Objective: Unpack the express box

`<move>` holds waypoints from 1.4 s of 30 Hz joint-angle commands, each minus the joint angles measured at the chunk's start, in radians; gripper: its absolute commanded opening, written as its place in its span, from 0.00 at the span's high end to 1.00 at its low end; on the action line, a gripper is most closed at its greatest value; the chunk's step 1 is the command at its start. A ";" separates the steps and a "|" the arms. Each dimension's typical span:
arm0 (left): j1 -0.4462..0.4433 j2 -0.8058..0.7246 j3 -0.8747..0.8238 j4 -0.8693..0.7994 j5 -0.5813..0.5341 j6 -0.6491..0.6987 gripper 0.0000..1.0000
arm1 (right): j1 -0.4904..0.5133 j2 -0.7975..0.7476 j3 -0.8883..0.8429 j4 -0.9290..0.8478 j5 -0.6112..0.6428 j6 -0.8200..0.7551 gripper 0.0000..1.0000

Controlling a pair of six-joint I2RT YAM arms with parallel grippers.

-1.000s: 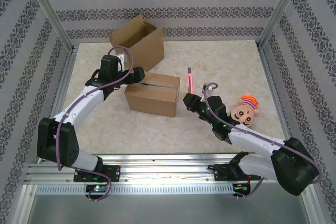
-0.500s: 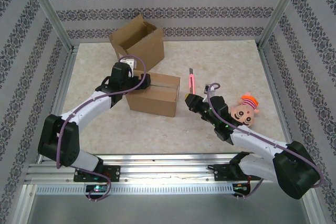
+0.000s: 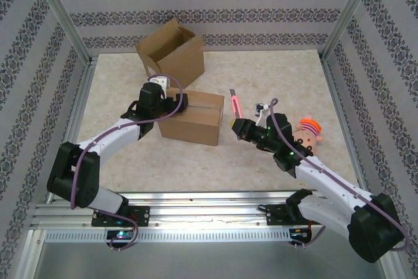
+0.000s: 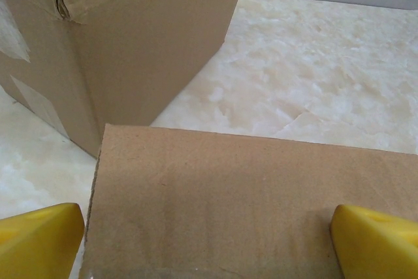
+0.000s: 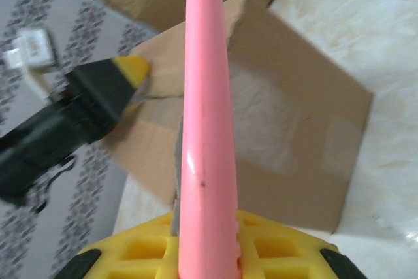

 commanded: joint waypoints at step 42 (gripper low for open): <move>-0.012 0.036 -0.081 -0.046 -0.004 0.021 0.01 | -0.009 -0.003 0.022 -0.147 -0.160 0.149 1.00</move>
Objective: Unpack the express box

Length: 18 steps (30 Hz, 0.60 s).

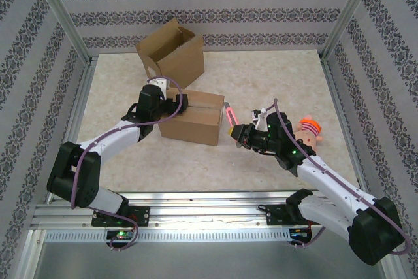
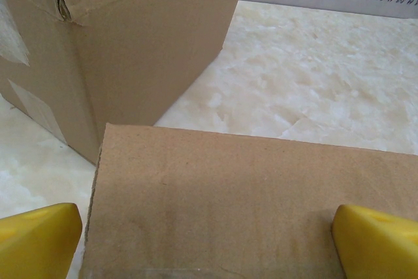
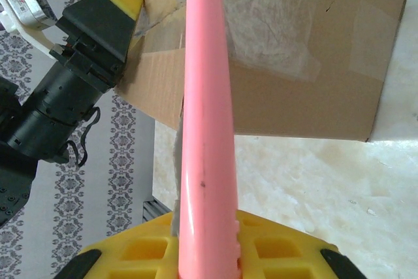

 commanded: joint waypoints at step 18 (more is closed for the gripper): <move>-0.013 0.035 -0.046 -0.109 -0.006 0.024 0.01 | 0.034 0.009 -0.015 0.003 0.031 0.013 1.00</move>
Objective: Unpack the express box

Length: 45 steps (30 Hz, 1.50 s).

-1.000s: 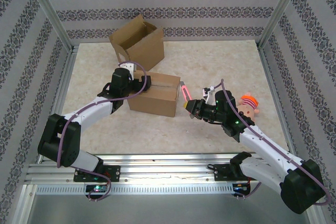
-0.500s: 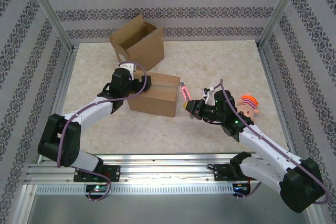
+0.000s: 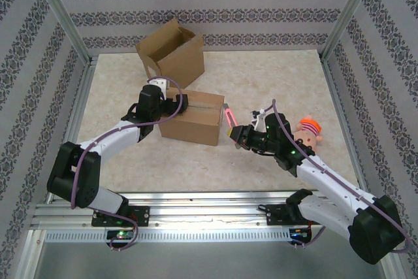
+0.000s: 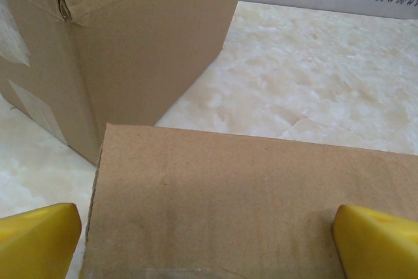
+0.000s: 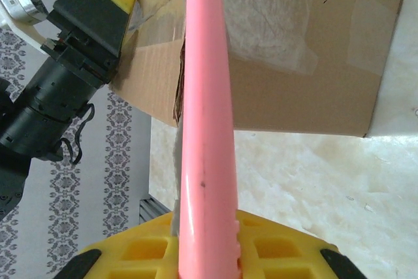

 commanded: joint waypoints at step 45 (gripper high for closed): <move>-0.013 0.082 -0.094 -0.090 0.004 0.005 0.01 | 0.054 0.119 0.110 -0.216 -0.223 -0.041 1.00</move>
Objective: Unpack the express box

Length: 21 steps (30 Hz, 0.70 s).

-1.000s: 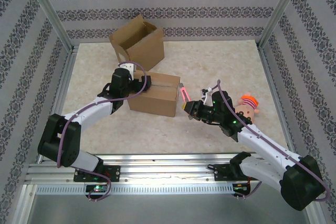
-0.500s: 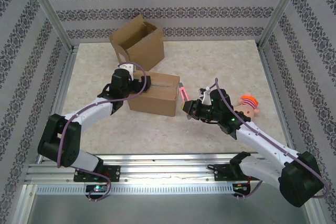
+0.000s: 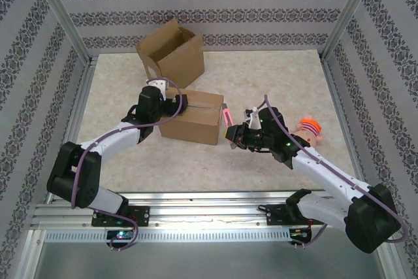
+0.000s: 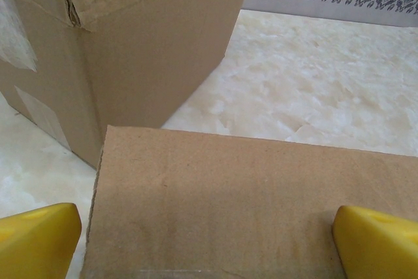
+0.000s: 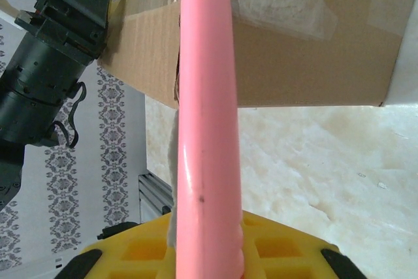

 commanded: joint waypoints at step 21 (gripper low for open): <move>-0.012 0.101 -0.068 -0.133 0.011 0.003 0.01 | 0.074 0.033 0.022 -0.157 -0.232 -0.016 1.00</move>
